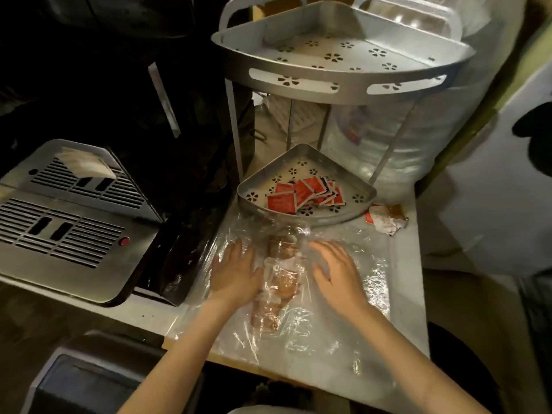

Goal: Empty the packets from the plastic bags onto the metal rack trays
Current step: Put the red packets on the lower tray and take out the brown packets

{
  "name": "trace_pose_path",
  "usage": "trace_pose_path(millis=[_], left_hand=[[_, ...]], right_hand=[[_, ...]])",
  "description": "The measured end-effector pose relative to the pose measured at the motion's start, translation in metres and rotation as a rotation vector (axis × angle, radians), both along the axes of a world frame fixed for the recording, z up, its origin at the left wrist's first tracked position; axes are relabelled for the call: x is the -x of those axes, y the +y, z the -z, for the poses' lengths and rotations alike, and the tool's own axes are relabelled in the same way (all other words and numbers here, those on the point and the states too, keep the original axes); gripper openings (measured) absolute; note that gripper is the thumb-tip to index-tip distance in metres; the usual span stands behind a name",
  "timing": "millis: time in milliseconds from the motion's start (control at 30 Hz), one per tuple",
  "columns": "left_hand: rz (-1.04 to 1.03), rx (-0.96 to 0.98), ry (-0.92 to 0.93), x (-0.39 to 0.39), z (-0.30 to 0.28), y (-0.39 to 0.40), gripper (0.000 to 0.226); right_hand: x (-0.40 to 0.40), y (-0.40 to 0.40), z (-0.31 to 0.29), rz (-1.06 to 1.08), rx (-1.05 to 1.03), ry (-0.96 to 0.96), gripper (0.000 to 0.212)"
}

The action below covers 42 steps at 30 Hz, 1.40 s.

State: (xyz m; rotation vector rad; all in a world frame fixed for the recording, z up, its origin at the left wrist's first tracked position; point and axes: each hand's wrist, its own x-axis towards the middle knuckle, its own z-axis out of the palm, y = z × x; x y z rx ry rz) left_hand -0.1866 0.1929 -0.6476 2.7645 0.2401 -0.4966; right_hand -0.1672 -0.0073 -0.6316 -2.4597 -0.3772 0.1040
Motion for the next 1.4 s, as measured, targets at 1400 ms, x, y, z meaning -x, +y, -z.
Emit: trace_pose_path(millis=[1400], left_hand=[[0.402, 0.466, -0.379, 0.005, 0.002, -0.090, 0.070]], right_hand=[[0.011, -0.106, -0.056, 0.477, -0.855, 0.603, 0.018]])
